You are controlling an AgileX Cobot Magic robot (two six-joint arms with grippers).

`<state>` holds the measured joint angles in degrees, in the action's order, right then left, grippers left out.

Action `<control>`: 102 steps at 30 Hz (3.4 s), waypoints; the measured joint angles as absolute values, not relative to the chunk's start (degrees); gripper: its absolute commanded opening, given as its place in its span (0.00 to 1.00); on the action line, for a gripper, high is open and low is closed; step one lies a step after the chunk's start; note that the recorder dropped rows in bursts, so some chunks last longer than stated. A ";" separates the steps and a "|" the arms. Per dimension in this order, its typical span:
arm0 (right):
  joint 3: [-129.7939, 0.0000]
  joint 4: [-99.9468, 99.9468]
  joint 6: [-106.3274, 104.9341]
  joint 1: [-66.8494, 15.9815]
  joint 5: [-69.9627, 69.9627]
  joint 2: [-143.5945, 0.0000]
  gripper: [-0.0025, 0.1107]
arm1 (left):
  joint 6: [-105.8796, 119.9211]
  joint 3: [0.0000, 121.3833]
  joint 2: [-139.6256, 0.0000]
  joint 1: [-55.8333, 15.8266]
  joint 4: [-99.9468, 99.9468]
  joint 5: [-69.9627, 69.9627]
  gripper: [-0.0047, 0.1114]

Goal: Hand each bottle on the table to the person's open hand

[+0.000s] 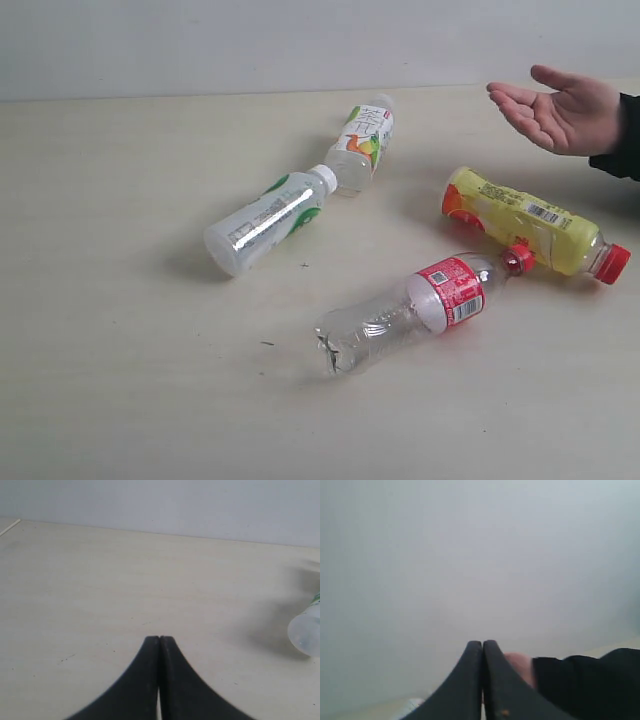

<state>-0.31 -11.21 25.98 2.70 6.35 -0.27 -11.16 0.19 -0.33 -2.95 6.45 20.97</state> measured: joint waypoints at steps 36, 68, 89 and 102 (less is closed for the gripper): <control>-60.25 -19.49 -14.36 0.28 -23.40 -67.95 0.02 | -11.16 0.19 -0.33 -2.95 6.45 20.97 0.04; -60.69 1.55 -69.91 -35.39 -60.28 -88.18 0.34 | -11.16 0.19 -0.33 -2.95 6.45 20.97 0.04; -60.69 1.45 -72.59 -41.21 -47.10 -102.05 0.86 | -11.16 0.19 -0.33 -2.95 6.45 20.97 0.04; -60.69 -2.71 -67.76 -41.21 -41.67 -107.89 0.86 | -11.16 0.19 -0.33 -2.95 6.45 20.97 0.04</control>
<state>-60.69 -2.71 -67.76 -41.21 -41.67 -107.89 -11.16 0.19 -0.33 -2.95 6.45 20.97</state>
